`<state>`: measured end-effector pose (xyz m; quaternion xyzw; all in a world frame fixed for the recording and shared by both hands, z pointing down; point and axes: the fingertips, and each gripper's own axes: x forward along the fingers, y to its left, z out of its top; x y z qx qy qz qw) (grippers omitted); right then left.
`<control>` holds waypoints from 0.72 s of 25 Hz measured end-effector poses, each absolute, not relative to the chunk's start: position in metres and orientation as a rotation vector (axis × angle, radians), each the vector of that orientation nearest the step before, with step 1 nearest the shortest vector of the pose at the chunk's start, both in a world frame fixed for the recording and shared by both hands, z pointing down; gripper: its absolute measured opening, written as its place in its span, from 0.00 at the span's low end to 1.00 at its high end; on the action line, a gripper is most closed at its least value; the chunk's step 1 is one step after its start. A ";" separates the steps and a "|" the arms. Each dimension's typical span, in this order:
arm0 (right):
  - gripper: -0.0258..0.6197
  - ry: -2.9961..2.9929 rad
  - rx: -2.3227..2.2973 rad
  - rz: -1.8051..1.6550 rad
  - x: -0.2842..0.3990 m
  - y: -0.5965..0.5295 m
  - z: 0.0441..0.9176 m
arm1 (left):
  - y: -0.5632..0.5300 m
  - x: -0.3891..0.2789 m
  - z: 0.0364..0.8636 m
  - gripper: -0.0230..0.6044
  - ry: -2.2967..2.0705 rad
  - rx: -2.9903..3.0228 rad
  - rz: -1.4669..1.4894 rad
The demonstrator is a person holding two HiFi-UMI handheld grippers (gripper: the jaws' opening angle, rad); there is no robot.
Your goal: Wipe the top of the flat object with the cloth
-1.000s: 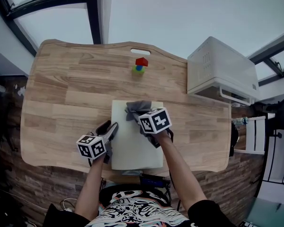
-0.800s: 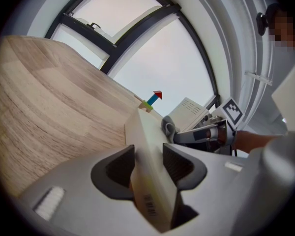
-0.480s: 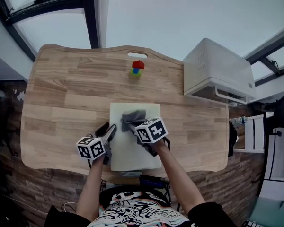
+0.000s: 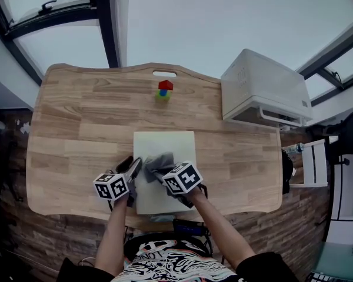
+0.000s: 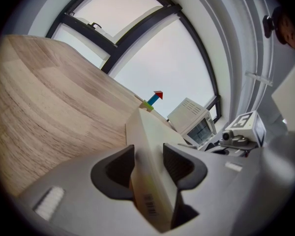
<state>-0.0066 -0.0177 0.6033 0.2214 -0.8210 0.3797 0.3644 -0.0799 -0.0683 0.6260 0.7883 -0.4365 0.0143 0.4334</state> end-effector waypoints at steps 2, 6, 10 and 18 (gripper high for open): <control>0.05 -2.118 0.561 0.993 -0.007 -0.010 0.604 | -0.069 -0.080 0.626 0.37 -1.090 1.966 0.037; 0.05 -2.120 0.515 0.999 -0.008 0.003 0.604 | -0.068 -0.080 0.626 0.37 -1.098 1.969 0.045; 0.05 -2.124 0.454 1.020 -0.007 0.019 0.603 | -0.068 -0.080 0.625 0.37 -1.099 1.974 0.049; 0.05 -2.137 0.333 0.930 0.000 0.053 0.603 | -0.068 -0.080 0.624 0.37 -1.111 1.959 0.035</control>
